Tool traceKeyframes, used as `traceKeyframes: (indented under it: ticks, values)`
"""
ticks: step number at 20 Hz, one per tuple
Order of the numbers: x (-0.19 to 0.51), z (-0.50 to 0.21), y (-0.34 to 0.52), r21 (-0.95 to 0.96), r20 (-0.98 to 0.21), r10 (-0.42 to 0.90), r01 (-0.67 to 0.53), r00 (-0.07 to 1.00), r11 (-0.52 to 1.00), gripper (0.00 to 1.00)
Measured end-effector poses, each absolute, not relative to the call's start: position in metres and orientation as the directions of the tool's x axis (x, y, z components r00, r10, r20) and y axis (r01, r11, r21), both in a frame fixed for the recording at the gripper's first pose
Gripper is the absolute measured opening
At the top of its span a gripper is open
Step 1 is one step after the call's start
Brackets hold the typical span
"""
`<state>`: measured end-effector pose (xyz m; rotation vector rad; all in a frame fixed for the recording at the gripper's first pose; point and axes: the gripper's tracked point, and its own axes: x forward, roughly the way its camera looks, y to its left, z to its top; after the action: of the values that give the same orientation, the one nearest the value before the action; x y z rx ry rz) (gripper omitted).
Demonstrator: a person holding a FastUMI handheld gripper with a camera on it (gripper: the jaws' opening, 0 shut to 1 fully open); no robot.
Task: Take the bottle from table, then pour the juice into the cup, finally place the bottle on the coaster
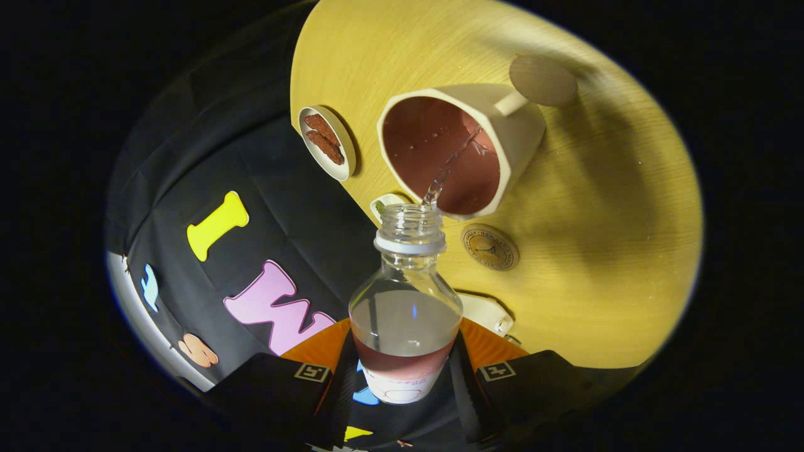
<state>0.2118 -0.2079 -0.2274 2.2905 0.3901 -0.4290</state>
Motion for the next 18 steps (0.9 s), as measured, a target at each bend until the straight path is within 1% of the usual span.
traceKeyframes:
  ticks: [4,8,18]
  values:
    - [0.212,-0.224,-0.199,0.587,-0.406,0.203,0.424,0.891,-0.689,0.71]
    - [0.215,-0.22,-0.195,0.548,-0.394,0.229,0.428,0.89,-0.718,0.71]
    - [0.217,-0.214,-0.215,0.495,-0.398,0.203,0.395,0.895,-0.774,0.71]
